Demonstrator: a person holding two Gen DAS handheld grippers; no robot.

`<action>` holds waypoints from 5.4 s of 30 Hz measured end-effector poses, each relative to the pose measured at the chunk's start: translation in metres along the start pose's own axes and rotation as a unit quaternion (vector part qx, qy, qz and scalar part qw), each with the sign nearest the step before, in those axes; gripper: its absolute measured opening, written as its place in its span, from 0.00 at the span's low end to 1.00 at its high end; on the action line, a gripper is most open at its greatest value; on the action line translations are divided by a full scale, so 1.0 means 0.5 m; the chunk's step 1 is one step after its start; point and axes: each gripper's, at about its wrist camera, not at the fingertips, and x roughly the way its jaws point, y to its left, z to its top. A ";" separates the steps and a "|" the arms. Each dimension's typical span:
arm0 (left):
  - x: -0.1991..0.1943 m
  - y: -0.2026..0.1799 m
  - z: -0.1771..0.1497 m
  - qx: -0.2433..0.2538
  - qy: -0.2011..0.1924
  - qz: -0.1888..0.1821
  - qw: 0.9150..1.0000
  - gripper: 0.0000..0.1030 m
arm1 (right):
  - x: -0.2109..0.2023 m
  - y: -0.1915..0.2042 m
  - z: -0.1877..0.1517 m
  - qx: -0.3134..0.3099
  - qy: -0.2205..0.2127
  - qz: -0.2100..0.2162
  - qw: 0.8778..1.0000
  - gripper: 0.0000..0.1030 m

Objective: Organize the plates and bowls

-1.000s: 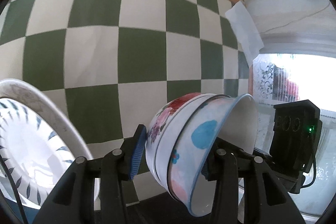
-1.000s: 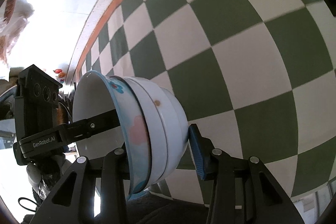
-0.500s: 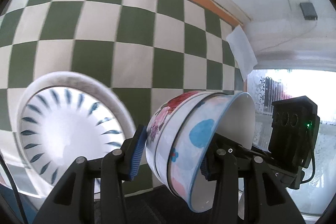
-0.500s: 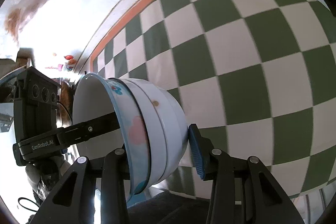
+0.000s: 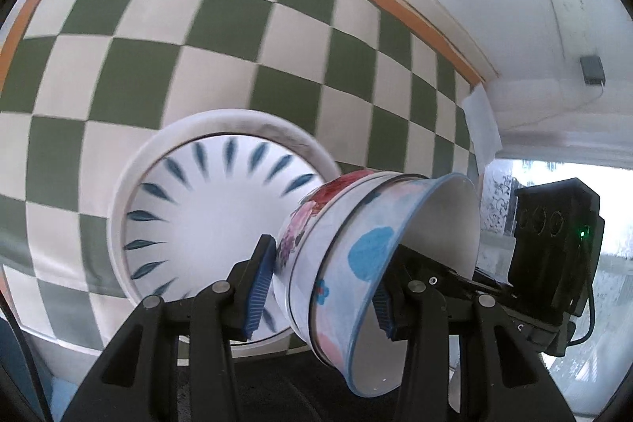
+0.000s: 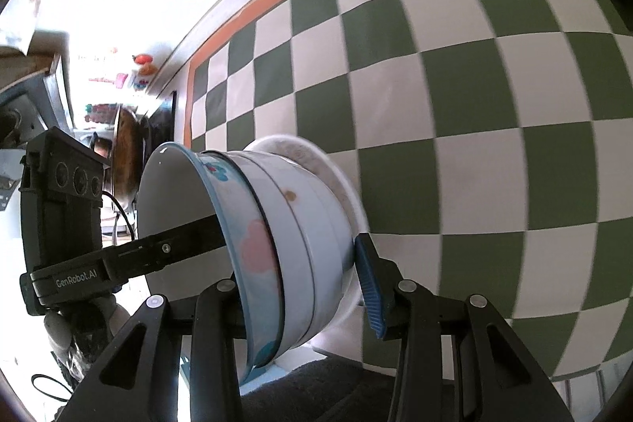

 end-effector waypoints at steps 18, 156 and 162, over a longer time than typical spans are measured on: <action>0.002 0.134 0.008 -0.042 0.002 0.006 0.999 0.39 | 0.139 0.065 0.010 -0.023 0.042 -0.015 0.999 0.41; -0.539 -0.058 -0.902 0.185 -0.445 0.206 0.852 0.98 | -0.479 0.482 -0.988 -0.172 -0.431 -0.237 0.854 0.94; -0.543 -0.061 -0.902 0.184 -0.448 0.206 0.850 0.98 | -0.480 0.479 -0.990 -0.171 -0.432 -0.238 0.853 0.94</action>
